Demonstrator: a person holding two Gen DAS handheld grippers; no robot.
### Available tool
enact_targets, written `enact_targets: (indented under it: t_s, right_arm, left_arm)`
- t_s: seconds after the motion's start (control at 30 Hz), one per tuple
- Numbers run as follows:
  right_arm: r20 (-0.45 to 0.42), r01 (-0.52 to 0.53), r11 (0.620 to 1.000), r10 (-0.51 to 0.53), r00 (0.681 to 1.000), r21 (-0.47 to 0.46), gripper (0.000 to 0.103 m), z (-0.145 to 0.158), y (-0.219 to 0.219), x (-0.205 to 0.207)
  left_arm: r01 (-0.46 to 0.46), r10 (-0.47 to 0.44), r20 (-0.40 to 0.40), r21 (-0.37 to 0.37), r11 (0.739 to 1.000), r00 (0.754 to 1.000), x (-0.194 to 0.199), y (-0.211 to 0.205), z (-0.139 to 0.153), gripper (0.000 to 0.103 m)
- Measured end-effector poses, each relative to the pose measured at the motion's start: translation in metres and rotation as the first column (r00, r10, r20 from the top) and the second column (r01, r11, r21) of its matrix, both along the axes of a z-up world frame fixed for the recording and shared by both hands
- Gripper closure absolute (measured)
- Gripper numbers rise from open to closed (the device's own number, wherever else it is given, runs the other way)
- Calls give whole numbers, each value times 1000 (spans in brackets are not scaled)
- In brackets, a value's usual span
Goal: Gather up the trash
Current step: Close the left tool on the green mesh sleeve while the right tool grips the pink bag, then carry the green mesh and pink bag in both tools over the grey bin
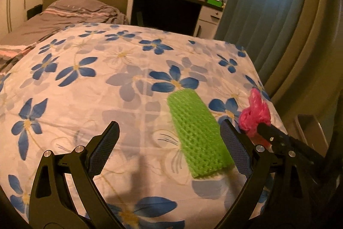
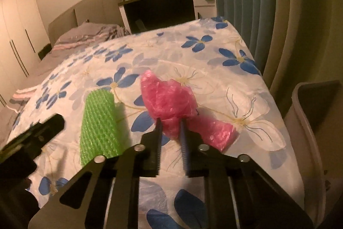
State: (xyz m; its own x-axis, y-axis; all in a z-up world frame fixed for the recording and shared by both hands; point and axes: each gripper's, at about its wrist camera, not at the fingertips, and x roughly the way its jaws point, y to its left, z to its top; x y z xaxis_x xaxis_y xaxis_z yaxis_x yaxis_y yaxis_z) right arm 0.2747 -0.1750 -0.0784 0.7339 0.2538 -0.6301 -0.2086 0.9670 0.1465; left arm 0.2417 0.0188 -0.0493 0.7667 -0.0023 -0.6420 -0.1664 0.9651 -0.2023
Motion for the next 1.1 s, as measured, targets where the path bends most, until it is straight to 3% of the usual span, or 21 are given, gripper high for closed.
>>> enact_targets:
  t_s: [0.1, 0.17, 0.3, 0.5, 0.57, 0.77, 0.9, 1.1]
  right_arm:
    - [25, 9, 1000, -9, 1000, 3, 88, 8, -3, -8]
    - [40, 12, 1000, -12, 999, 11, 88, 15, -7, -12]
    - [78, 20, 1000, -22, 997, 22, 88, 29, -20, -27]
    - [110, 44, 998, -49, 993, 45, 88, 38, -41, -52]
    - [122, 53, 997, -60, 991, 57, 88, 40, -49, -61]
    - [152, 79, 994, -89, 984, 74, 88, 46, -66, -82]
    - [185, 117, 990, -130, 974, 77, 88, 49, -83, -102]
    - [234, 229, 972, -236, 943, 59, 88, 50, -116, -125]
  left_arm:
    - [38, -38, -39, -8, 999, 999, 12, -11, -7, 16]
    - [68, -69, -67, -16, 998, 995, 20, -17, -13, 29]
    - [111, -115, -131, -44, 993, 985, 32, -26, -26, 44]
    - [124, -128, -140, -37, 992, 982, 32, -34, -30, 72]
    - [129, -133, -135, -35, 991, 982, 31, -35, -30, 88]
    - [137, -140, -95, -34, 990, 986, 21, -39, -20, 93]
    - [172, -172, -15, 1, 985, 985, -2, -55, 4, 93]
    - [300, -302, 90, 34, 953, 949, -32, -102, 41, 93]
